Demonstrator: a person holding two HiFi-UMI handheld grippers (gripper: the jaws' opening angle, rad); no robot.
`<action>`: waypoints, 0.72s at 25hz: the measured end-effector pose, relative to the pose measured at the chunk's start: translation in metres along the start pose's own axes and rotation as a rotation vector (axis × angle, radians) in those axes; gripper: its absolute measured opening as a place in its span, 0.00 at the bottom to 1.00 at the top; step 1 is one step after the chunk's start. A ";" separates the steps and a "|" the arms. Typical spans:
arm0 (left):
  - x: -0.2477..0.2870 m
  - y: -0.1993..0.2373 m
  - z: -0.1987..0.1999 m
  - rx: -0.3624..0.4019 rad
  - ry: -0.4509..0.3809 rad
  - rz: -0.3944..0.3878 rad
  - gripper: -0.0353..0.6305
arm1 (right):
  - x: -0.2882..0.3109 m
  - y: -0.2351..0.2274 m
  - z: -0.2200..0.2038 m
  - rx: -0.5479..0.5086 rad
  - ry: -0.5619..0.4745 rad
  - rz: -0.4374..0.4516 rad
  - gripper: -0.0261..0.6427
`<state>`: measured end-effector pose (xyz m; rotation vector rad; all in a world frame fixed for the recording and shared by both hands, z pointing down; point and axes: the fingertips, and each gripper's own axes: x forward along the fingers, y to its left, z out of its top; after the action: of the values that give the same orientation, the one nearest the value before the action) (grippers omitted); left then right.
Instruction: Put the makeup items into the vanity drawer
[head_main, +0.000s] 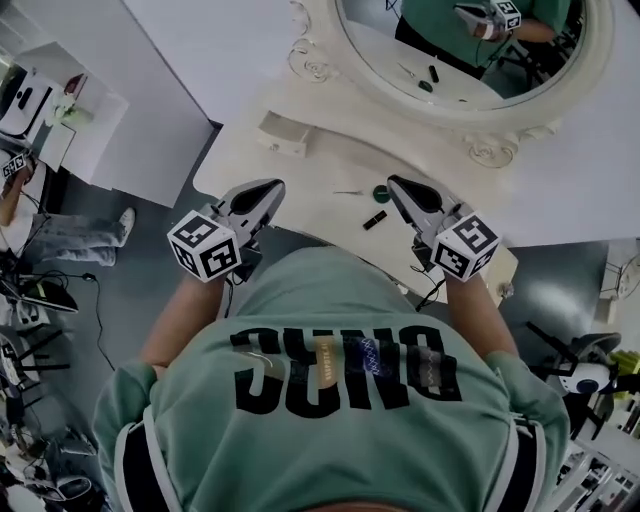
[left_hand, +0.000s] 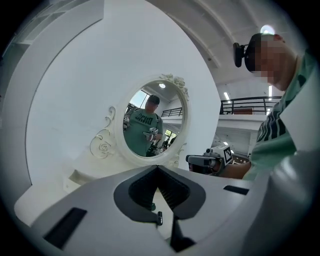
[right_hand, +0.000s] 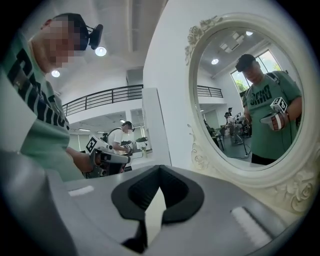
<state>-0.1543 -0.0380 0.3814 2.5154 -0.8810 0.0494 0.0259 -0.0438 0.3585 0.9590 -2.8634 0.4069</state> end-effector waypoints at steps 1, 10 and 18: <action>0.011 0.000 -0.002 -0.010 0.001 -0.002 0.06 | -0.001 -0.008 -0.002 0.000 0.008 0.003 0.05; 0.088 -0.022 -0.045 -0.026 0.140 0.015 0.06 | -0.023 -0.066 -0.030 0.060 0.039 0.025 0.05; 0.180 -0.028 -0.154 0.176 0.724 -0.039 0.06 | -0.049 -0.091 -0.068 0.133 0.045 -0.037 0.05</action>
<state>0.0233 -0.0546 0.5397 2.3747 -0.5342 0.9890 0.1202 -0.0660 0.4349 1.0082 -2.8038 0.6138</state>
